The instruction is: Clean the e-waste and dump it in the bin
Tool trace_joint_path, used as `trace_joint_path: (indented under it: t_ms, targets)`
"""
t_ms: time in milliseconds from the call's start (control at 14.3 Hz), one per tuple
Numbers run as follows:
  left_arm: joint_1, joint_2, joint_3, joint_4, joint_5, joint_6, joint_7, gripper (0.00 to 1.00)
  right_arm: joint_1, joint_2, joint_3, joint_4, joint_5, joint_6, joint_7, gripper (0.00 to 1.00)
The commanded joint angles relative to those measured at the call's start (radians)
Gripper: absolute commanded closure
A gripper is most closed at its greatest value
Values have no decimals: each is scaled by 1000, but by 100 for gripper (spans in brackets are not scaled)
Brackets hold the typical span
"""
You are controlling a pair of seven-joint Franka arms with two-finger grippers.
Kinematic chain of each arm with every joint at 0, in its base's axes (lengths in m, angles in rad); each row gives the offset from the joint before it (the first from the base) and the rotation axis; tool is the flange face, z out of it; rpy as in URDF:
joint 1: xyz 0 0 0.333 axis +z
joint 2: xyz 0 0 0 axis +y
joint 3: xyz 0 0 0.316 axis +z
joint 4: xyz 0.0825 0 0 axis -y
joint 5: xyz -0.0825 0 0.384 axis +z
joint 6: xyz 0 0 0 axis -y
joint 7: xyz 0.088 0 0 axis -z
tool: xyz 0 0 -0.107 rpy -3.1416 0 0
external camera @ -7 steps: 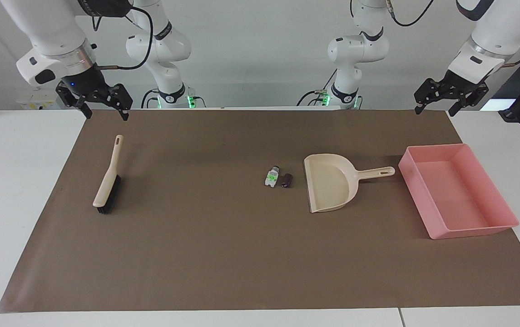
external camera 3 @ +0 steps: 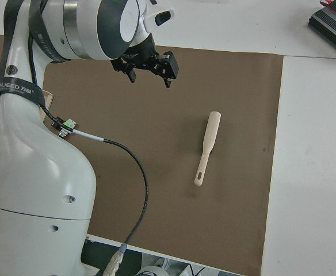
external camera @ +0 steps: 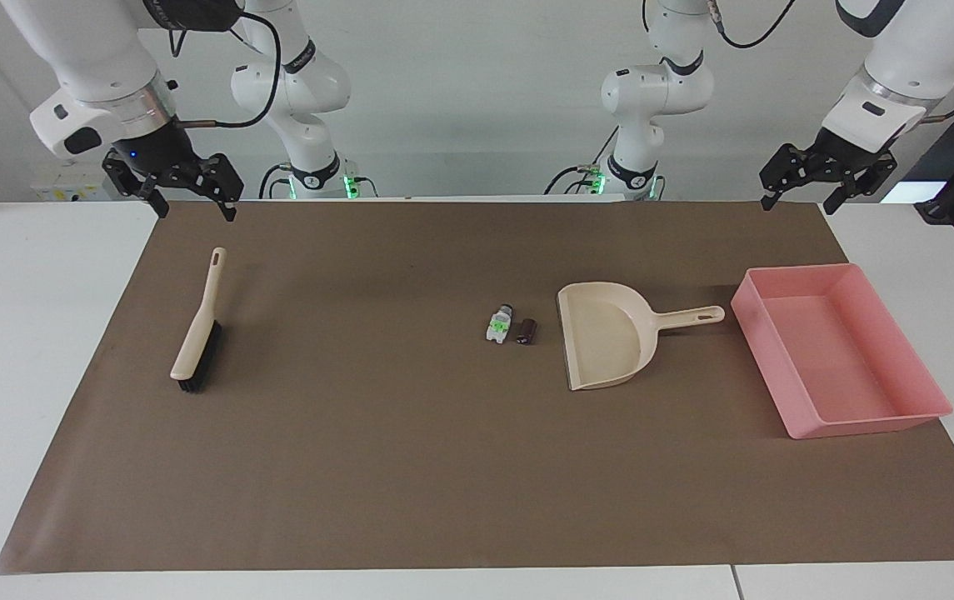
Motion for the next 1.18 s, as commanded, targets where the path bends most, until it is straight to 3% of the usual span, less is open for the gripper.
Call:
trace_joint_path:
  t_ms: [0,348,488,767,906,1115]
  targets:
    - [-4,-21,-1,-24,7,13,-18,1,-2,7,3,9,15,4,7,1]
    - [-4,-23,-1,-25,7,5,-19,2,-1,-2,4,-12,16,7,1,1]
    - [-6,-21,-3,-27,7,-8,-13,2,-13,-28,1,-79,18,56,1,1]
    - [-35,-15,-3,-27,9,7,42,2,-71,-181,-7,-487,16,345,-36,1]
    - [-66,-11,-5,-42,9,13,80,3,-139,-183,-8,-595,16,419,-164,1]
    - [-77,-12,-5,-102,9,67,154,3,-229,-172,-8,-774,18,598,-191,1]
